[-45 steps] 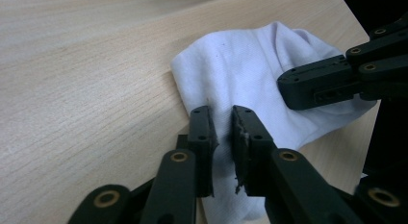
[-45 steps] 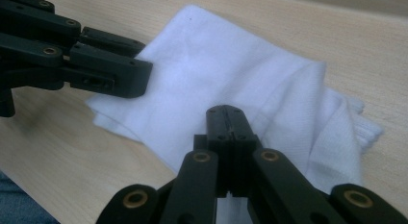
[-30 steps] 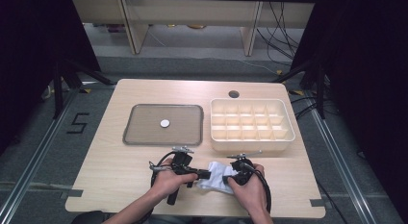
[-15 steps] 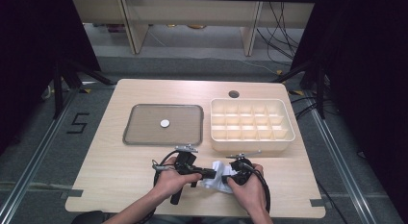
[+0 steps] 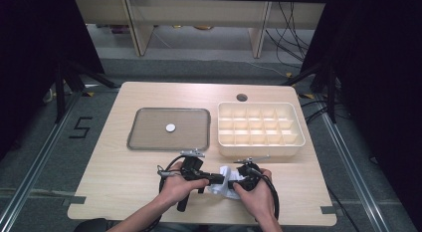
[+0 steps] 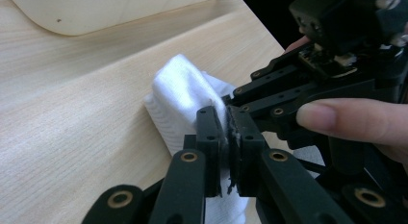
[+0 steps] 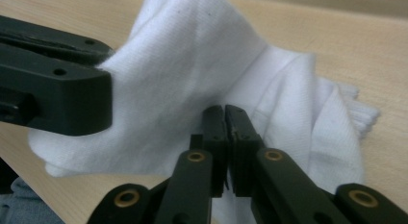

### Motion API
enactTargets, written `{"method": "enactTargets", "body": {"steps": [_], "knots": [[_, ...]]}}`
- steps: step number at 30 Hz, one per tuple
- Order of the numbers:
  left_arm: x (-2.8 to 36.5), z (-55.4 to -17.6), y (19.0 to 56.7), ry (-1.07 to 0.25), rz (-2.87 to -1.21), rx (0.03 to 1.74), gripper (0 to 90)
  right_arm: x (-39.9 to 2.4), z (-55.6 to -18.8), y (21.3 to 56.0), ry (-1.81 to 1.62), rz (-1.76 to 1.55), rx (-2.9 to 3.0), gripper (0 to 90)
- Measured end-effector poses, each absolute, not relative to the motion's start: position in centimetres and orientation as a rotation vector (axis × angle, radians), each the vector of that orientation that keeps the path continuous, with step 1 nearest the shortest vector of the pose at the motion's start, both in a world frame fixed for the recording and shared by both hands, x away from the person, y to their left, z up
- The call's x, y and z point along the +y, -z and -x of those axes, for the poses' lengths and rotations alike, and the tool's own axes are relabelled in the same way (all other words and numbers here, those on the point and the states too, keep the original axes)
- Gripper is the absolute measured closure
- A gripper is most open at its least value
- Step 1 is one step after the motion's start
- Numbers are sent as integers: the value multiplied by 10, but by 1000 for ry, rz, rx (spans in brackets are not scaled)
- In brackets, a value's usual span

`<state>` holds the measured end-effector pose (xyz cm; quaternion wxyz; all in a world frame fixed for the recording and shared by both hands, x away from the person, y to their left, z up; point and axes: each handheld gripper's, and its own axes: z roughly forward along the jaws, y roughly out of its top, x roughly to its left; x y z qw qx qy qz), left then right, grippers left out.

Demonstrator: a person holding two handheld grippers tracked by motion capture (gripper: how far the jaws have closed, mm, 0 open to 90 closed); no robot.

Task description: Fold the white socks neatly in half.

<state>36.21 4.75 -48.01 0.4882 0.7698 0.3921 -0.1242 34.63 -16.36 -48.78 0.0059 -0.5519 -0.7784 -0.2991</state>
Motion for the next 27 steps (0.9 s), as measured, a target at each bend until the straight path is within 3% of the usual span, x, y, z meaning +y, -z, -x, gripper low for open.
{"method": "enactTargets", "body": {"steps": [15,27], "knots": [[49,-363,479,286,-1865,955,837,-224,-335,455,957,2009,-2350,860],[48,-363,479,280,-1875,950,836,-205,-336,474,879,1960,-2407,857]]}}
